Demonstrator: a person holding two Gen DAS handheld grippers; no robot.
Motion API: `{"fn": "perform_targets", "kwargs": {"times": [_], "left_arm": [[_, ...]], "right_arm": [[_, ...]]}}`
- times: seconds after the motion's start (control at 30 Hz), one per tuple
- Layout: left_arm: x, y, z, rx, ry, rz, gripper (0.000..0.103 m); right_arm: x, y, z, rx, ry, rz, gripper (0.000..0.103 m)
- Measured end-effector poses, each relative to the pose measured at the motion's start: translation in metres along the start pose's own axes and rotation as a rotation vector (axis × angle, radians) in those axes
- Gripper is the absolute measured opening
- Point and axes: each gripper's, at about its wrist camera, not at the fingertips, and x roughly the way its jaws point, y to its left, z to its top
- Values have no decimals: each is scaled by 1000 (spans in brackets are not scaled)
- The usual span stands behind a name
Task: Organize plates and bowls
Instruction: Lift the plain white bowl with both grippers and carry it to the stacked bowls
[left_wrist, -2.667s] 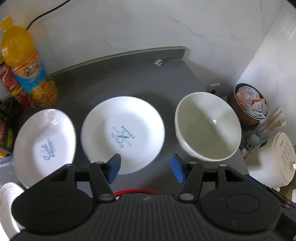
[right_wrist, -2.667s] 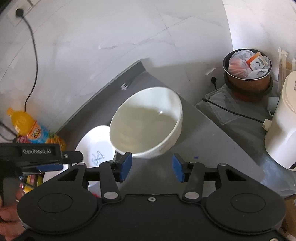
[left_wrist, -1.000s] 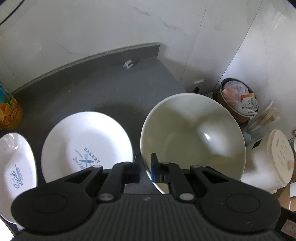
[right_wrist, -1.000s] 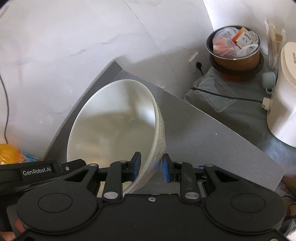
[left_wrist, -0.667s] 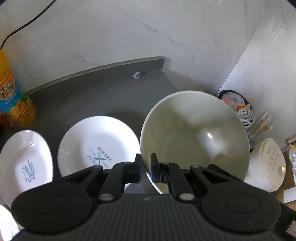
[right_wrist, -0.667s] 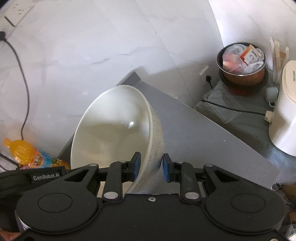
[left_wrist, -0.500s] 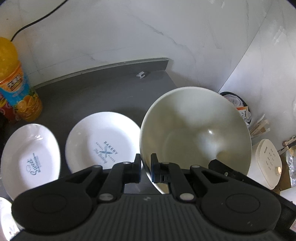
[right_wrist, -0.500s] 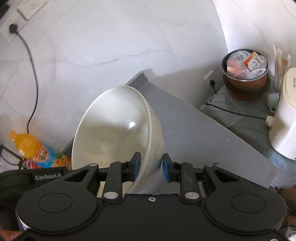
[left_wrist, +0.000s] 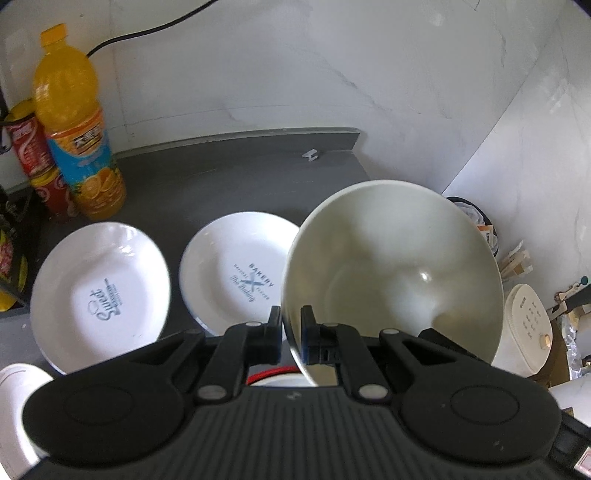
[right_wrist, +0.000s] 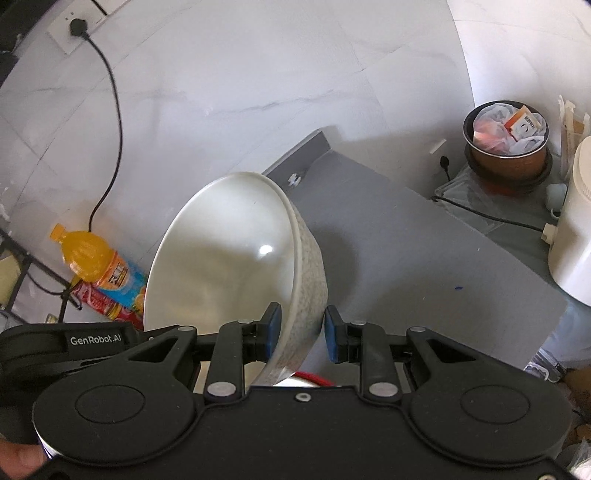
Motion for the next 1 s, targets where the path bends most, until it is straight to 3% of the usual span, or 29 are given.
{"fn": "perform_targets", "kwargs": {"times": [0.43,1.0], "left_arm": [[-19,38,-33,-24,45,-40,8],[-9,62,-69,6,160,-73,8]], "right_arm": [[-13,21,-39,-67,55,-54,25],[-19,15,-79,-79,155,-142,25]]}}
